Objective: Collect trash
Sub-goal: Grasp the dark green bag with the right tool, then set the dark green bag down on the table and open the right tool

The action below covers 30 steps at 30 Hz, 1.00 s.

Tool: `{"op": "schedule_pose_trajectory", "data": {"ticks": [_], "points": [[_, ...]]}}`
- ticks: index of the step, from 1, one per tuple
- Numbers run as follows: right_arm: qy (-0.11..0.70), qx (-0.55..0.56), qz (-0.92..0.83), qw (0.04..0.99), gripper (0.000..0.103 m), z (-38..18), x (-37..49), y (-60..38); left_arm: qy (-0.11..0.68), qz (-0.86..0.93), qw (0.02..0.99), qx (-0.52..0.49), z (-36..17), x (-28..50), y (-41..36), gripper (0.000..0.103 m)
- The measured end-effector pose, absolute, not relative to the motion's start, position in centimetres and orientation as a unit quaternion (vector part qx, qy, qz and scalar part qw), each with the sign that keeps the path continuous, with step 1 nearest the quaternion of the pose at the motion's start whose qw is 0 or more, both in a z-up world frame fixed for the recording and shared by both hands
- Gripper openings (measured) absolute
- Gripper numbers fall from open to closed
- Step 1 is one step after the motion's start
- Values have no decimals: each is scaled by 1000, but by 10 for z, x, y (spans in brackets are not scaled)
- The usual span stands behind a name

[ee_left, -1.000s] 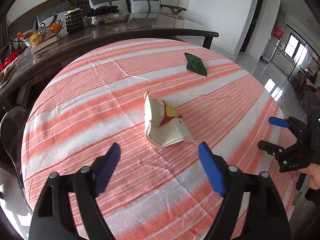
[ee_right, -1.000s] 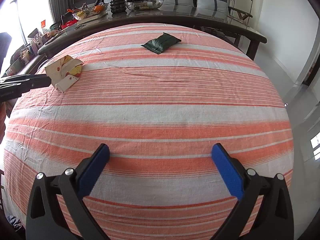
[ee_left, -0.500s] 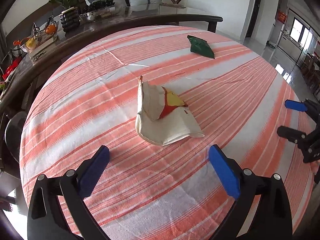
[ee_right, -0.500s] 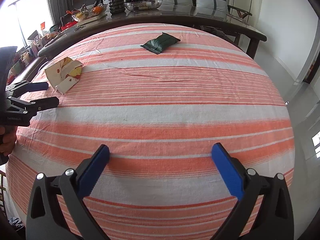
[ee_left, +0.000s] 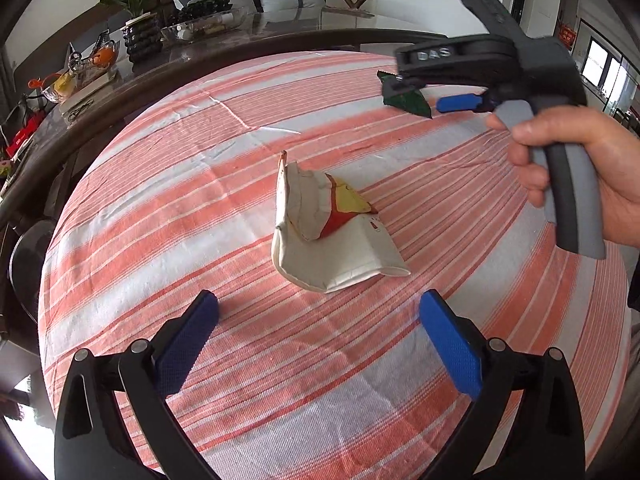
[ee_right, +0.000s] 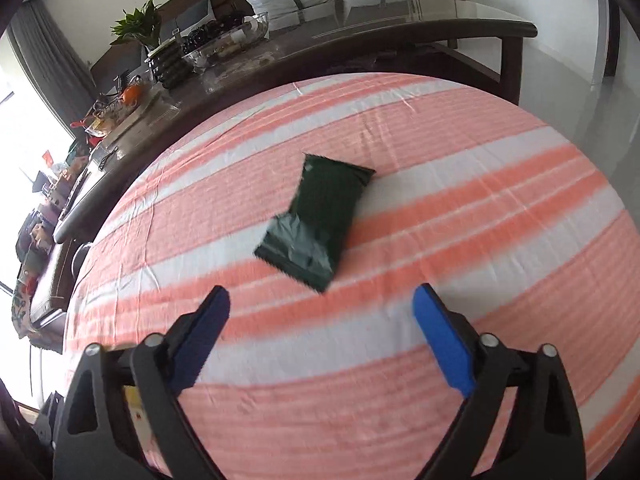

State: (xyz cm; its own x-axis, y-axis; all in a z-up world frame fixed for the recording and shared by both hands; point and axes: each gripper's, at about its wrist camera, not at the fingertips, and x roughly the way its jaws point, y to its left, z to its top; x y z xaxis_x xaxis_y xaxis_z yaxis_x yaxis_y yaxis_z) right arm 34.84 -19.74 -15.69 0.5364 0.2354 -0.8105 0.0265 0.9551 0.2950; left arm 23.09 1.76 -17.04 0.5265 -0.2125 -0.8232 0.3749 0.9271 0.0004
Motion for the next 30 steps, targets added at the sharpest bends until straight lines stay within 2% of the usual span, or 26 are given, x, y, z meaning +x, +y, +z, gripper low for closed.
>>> {"op": "schedule_pose_trajectory", "data": {"ticks": [4,5,6,7,9,14,22,23,26,28,30], "points": [[476,115,28,871,79,-159,381,-175,456,-169,869,88,-170,231,18,99],[476,104,14,873,75,-159,387,-171,456,-169,869,88,-170,231,18,99],[474,91,-1,876,59,-160,390,-170,456,-169,869,88,-170,231,18,99],[472,77,-18,878,51,-161,391,-171,456,-169,869,88,-170,231,18,99],[466,68,-22,882,43,-162,389,-176,456,-170,869,88,-171,231,18,99],[462,8,57,885,42,-158,349,-173,456,-170,869,88,-171,231,18,99],[455,-90,145,874,42,-154,201,-171,456,-169,869,88,-171,231,18,99],[454,-93,143,874,45,-155,186,-173,456,-169,869,88,-171,231,19,99],[444,-89,125,883,74,-158,173,-178,456,-169,869,88,-171,231,19,99],[452,-63,122,881,80,-161,178,-185,456,-169,869,88,-171,231,19,99],[466,-38,115,877,91,-165,188,-192,456,-170,869,88,-171,231,19,99]]}}
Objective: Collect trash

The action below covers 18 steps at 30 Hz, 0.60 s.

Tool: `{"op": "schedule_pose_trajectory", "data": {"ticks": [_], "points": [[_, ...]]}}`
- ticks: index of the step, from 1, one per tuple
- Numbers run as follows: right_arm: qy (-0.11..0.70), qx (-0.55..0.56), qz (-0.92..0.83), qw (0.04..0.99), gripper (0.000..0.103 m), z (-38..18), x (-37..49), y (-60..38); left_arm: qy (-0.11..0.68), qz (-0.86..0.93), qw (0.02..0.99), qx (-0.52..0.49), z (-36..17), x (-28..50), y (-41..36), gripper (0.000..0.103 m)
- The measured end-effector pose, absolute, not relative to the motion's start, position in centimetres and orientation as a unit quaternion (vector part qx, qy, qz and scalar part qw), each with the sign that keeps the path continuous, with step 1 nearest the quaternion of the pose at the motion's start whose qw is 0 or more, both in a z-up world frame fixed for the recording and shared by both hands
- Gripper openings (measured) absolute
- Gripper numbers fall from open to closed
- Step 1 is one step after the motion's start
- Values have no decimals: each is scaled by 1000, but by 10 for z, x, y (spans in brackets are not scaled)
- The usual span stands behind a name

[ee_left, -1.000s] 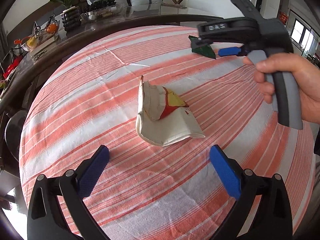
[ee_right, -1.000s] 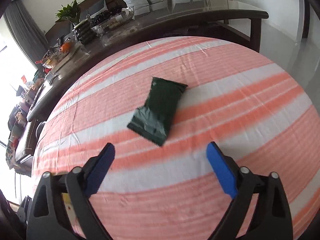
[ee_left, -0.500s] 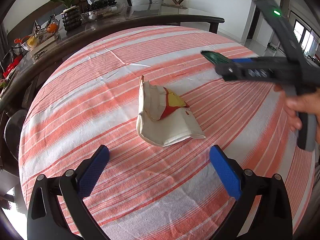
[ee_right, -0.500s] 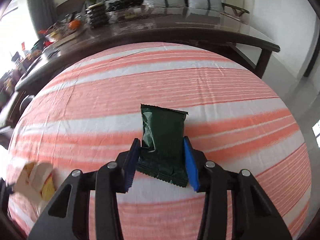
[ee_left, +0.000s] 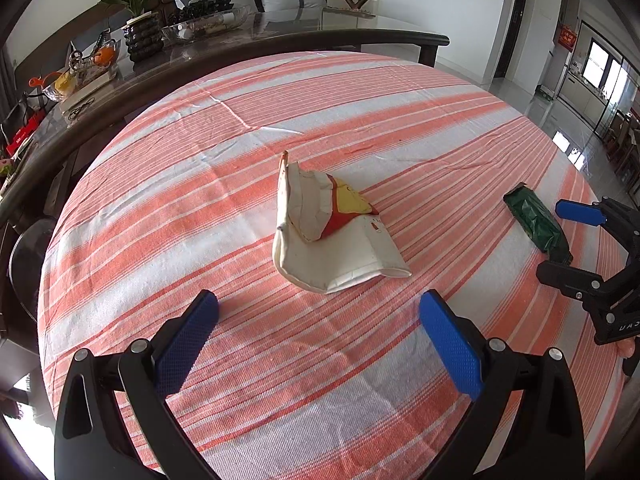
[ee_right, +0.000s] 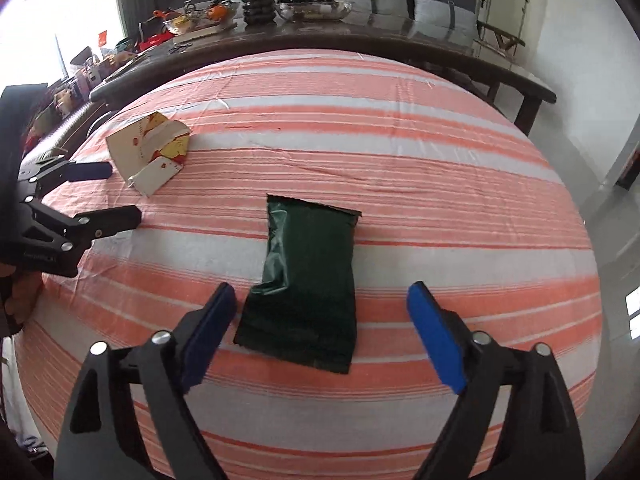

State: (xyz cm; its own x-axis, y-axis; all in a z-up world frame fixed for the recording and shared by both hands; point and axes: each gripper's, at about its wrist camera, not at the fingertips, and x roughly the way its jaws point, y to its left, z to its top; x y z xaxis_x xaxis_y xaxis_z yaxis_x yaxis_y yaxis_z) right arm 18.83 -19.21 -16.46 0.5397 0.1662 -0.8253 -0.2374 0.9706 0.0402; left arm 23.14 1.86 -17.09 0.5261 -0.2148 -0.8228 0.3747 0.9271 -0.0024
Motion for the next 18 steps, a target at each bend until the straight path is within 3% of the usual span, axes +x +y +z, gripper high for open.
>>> {"op": "schedule_pose_trajectory", "data": {"ticks": [18], "points": [[469,-35,120,874,96,-166,187,-193,456,-169,869,87,-171,232,20,99]]}}
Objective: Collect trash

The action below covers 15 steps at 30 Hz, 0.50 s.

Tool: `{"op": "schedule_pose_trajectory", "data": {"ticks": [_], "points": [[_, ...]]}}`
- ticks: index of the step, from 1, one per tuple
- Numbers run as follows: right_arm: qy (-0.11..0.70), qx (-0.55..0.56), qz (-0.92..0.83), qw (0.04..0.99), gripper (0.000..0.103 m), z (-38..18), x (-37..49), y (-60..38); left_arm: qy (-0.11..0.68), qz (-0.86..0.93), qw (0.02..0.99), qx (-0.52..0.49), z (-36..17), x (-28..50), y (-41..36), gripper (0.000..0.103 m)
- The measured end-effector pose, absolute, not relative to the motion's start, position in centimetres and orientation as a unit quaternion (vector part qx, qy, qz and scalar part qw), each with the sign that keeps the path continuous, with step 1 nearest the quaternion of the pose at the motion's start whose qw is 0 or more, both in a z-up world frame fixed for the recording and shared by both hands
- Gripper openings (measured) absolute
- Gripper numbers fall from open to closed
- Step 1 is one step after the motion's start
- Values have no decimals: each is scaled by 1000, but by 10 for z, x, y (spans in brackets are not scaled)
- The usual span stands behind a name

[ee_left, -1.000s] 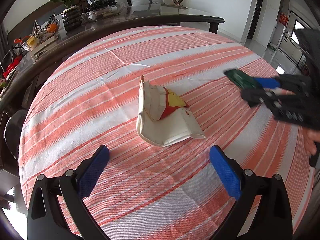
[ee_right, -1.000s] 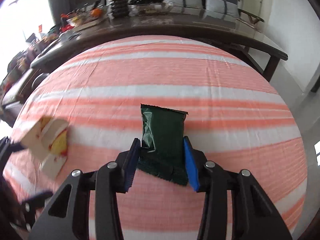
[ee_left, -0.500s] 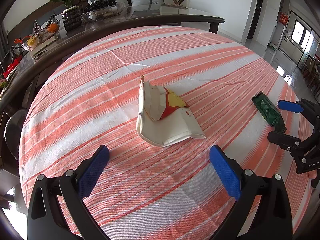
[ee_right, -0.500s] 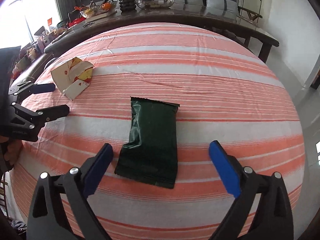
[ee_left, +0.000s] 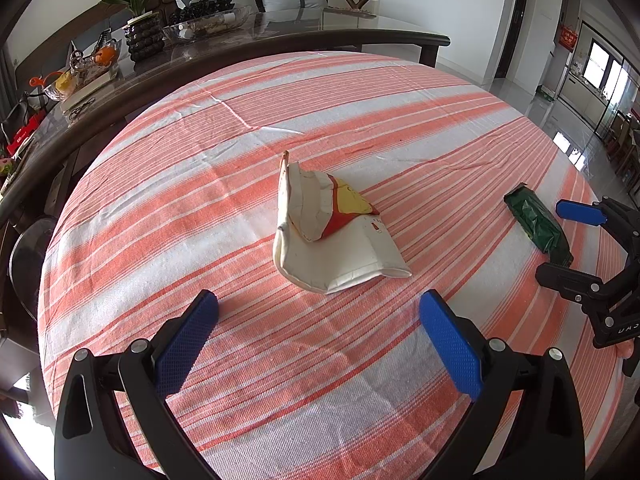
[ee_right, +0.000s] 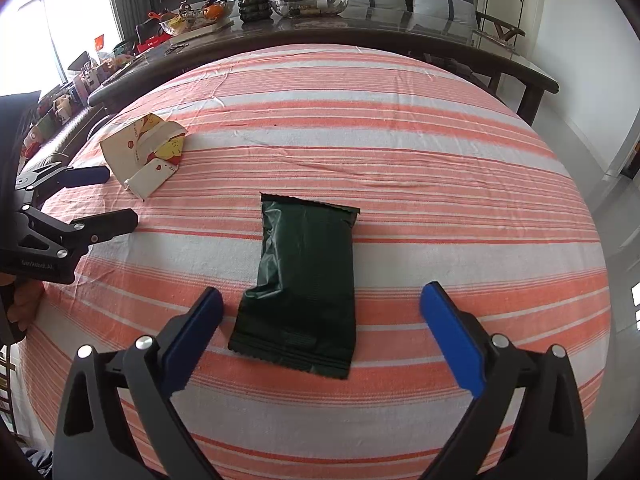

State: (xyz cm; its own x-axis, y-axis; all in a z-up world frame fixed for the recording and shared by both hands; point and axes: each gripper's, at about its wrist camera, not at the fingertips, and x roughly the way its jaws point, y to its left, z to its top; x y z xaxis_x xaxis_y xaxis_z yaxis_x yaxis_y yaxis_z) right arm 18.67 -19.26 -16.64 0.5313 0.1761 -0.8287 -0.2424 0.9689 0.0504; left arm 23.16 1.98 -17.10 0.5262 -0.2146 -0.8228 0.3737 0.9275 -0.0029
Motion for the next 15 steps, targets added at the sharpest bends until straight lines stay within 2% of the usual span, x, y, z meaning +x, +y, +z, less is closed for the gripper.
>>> {"op": "schedule_pose_trajectory", "data": {"ticks": [15], "points": [[470,-37,120,874,98,-168,186,-192,457,-170,869,85,-171,233,22,99]]}}
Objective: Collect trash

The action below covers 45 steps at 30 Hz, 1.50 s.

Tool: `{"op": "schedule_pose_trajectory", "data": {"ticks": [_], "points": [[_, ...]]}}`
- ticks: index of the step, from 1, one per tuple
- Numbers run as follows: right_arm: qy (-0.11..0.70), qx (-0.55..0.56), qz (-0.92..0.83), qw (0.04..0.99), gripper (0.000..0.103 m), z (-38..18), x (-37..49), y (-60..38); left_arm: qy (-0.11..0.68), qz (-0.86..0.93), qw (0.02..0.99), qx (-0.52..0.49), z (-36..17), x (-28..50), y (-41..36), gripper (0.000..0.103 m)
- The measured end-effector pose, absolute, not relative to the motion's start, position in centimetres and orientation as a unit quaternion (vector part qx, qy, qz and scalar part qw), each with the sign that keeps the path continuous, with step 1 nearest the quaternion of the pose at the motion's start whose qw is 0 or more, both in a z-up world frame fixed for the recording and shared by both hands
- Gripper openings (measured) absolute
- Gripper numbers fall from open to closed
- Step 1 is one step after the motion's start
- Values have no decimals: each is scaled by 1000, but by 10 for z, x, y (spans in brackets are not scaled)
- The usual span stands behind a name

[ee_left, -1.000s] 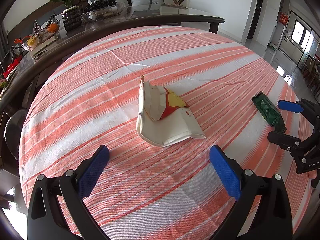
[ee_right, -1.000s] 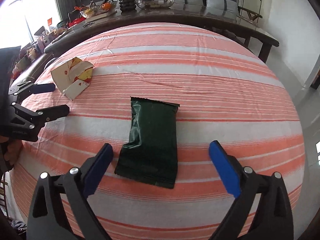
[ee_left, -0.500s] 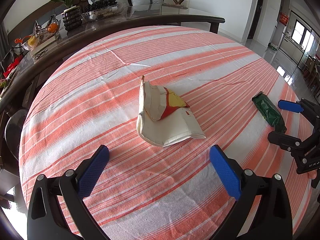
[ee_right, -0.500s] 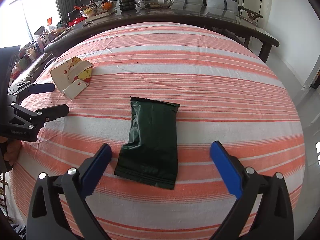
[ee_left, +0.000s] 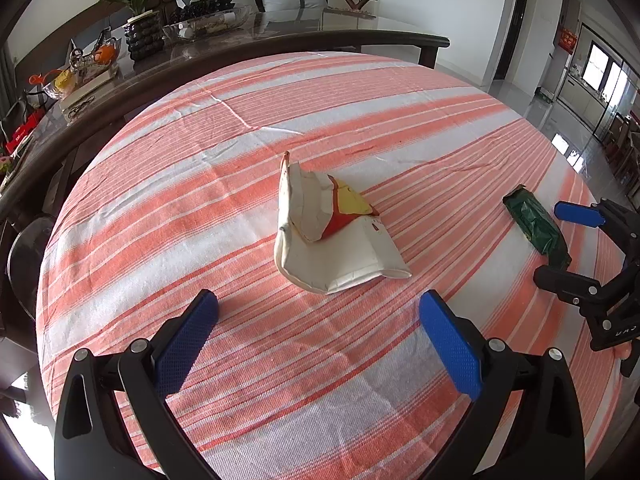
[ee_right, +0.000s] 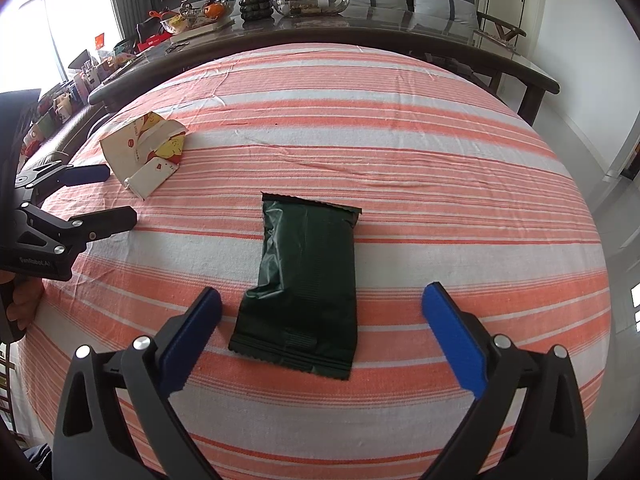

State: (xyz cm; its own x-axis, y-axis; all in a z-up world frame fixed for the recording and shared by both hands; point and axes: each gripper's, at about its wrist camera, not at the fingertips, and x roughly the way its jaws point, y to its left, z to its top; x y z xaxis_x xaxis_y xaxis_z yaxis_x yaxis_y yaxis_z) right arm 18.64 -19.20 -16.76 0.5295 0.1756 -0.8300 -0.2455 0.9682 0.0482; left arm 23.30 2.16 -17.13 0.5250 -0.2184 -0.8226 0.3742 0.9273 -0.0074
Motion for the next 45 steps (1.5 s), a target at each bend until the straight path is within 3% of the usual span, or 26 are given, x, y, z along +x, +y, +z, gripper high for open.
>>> {"op": "schedule_pose_trajectory", "data": {"ticks": [11,17,21,23,26,29,30,31,32,35,45], "points": [[465,-6,138,874,98,-164,182,-202,423,-207,882,8,-134,218,57,97],[493,31,145,857,97,-155,165,-223,432,-210,876,29,-130,235,46,80],[526,28,151,836,82,-145,168,-215,445,-209,870,31,-133,248,39,70],[533,25,146,833,82,-141,174,-206,453,-206,867,35,-136,253,35,66],[549,43,130,825,82,-144,192,-199,463,-198,863,41,-141,259,30,54],[551,40,103,827,81,-146,207,-196,473,-196,858,34,-145,262,28,29],[555,39,99,825,73,-148,211,-195,477,-197,856,33,-147,263,28,14],[559,38,97,822,70,-151,214,-194,478,-197,855,33,-148,263,27,11],[556,30,93,825,66,-151,216,-193,475,-195,858,31,-147,262,28,11],[551,20,96,829,39,-148,215,-191,466,-196,863,20,-141,257,31,8],[508,58,114,852,37,-124,184,-224,447,-241,861,21,-114,219,-10,8]]}}
